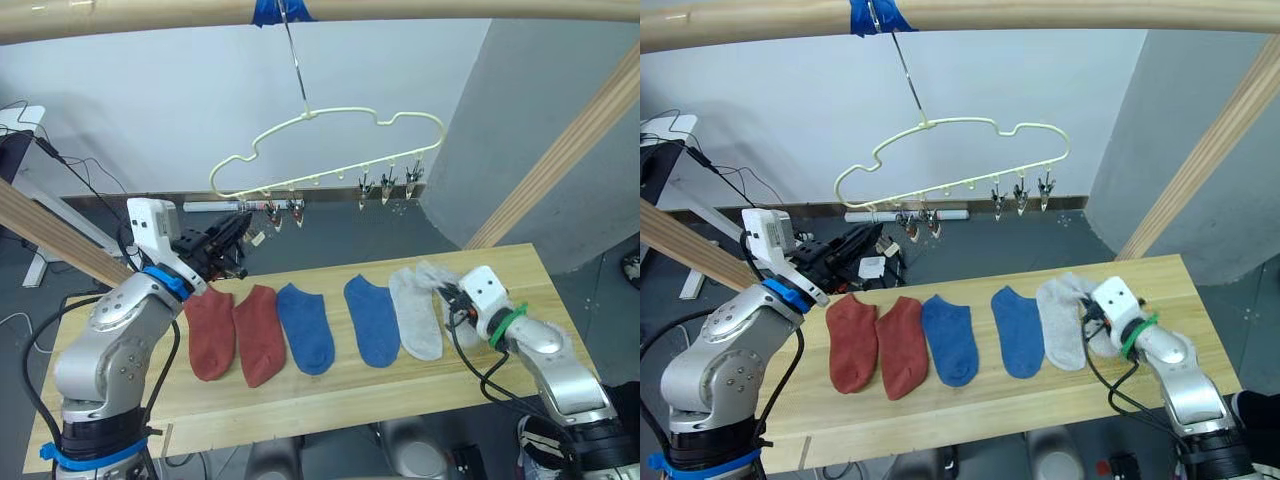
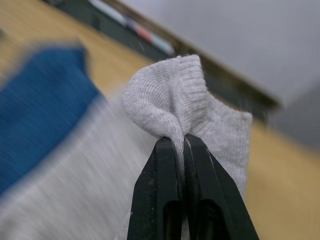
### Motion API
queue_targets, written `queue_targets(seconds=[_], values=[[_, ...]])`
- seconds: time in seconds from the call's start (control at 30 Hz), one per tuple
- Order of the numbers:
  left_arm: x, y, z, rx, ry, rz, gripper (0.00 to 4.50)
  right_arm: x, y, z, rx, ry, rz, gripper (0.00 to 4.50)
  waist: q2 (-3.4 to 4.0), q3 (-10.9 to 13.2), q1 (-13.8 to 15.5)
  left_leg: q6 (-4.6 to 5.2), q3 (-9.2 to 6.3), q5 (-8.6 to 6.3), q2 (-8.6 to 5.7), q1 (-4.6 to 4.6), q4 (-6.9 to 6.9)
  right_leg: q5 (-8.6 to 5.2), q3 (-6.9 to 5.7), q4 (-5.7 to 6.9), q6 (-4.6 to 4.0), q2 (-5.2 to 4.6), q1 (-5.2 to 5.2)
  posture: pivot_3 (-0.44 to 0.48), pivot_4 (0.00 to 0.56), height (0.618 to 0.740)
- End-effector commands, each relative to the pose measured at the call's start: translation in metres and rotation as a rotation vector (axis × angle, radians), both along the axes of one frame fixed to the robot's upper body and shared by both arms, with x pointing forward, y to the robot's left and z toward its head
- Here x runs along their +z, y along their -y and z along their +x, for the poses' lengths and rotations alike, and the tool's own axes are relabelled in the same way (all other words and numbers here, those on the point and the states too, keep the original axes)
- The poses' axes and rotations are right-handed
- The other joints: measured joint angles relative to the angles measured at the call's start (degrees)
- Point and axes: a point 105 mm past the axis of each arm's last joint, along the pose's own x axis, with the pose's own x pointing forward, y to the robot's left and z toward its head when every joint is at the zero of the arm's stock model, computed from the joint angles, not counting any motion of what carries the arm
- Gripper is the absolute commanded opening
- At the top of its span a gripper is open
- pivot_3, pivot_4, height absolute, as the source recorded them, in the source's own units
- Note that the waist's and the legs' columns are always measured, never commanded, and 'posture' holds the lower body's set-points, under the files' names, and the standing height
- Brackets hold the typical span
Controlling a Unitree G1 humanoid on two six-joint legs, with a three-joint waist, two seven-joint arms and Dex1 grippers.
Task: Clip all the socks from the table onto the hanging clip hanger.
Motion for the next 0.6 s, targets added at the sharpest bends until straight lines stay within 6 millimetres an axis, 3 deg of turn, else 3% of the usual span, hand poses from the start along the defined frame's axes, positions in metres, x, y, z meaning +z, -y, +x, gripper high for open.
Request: queue_targets(seconds=[0.03,0.17,0.3,0.6], values=[[0.021,0.005,-0.007,-0.050,0.029,-0.057,0.00,0.022,-0.060,-0.026,0.263,0.014,0.055,0.03,-0.04,0.05,0.10,0.00,-0.04,0.00,0.00,-0.02,-0.01,0.00,-0.03,0.00,0.00,0.00,-0.01,-0.213,0.310,0.740],[0.024,0.006,-0.007,-0.057,0.014,-0.083,0.00,0.029,-0.083,-0.032,0.328,0.009,0.083,0.03,-0.12,0.09,0.69,-0.03,-0.15,0.01,-0.11,-0.40,0.03,0.16,-0.10,0.00,-0.28,-0.14,-0.28,-0.210,0.310,0.740],[0.026,0.012,-0.011,-0.088,-0.006,-0.122,0.00,0.033,-0.123,-0.032,0.413,0.013,0.139,0.03,-0.32,0.20,0.61,-0.04,-0.28,0.02,-0.18,-0.52,0.04,0.18,-0.11,-0.02,-0.30,-0.30,-0.39,-0.210,0.310,0.740],[0.023,0.016,-0.014,-0.102,-0.032,-0.142,0.00,0.039,-0.160,-0.023,0.438,0.037,0.207,0.03,-0.33,0.21,0.64,-0.08,-0.35,0.04,-0.17,-0.61,0.01,0.19,-0.11,0.13,-0.32,-0.28,-0.60,-0.192,0.309,0.740]])
